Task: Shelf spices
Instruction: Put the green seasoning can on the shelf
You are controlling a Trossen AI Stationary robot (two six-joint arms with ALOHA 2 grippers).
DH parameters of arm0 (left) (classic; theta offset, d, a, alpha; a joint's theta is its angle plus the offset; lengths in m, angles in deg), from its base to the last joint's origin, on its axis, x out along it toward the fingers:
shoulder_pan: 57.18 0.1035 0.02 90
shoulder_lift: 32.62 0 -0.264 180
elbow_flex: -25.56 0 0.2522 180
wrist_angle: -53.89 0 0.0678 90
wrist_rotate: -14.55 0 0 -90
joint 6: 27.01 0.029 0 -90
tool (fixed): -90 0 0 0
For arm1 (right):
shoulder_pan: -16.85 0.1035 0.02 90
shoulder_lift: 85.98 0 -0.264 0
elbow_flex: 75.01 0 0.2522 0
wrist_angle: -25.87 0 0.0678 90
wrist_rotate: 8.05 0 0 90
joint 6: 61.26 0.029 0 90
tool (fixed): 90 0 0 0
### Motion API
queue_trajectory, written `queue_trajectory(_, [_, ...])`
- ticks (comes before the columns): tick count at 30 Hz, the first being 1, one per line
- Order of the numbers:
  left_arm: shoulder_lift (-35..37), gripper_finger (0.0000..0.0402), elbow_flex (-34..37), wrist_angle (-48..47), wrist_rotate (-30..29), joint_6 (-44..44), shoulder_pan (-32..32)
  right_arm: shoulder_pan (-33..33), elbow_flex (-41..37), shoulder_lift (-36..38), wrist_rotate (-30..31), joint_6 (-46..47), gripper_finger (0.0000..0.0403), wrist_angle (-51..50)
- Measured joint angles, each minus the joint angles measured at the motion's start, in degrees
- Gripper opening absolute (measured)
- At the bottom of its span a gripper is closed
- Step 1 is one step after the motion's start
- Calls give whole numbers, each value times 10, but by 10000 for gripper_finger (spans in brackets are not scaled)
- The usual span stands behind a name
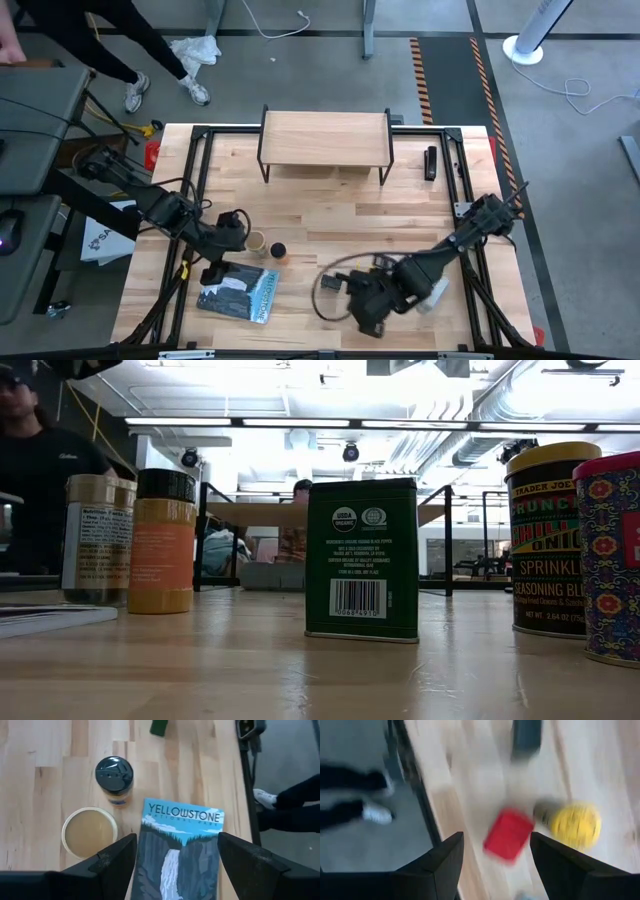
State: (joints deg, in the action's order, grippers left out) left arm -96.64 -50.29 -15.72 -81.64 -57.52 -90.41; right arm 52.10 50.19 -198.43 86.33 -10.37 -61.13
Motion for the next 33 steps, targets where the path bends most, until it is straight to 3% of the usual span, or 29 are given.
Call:
queue_trajectory(7, [-30,274,0,-9,-9,-29,0,-37,0,-28,27,-128,249,135])
queue_trajectory(12, [-53,274,0,-9,-11,-31,-9,-60,0,-64,27,-189,287,145])
queue_trajectory(17, [-66,274,0,-9,-15,-24,-14,-77,-1,-83,51,-193,300,152])
queue_trajectory(27, [-68,274,0,-9,-26,-24,-14,-106,-1,-123,38,-182,301,150])
queue_trajectory(33, [-68,274,0,-8,-29,-24,-14,-115,-1,-125,-5,-164,301,145])
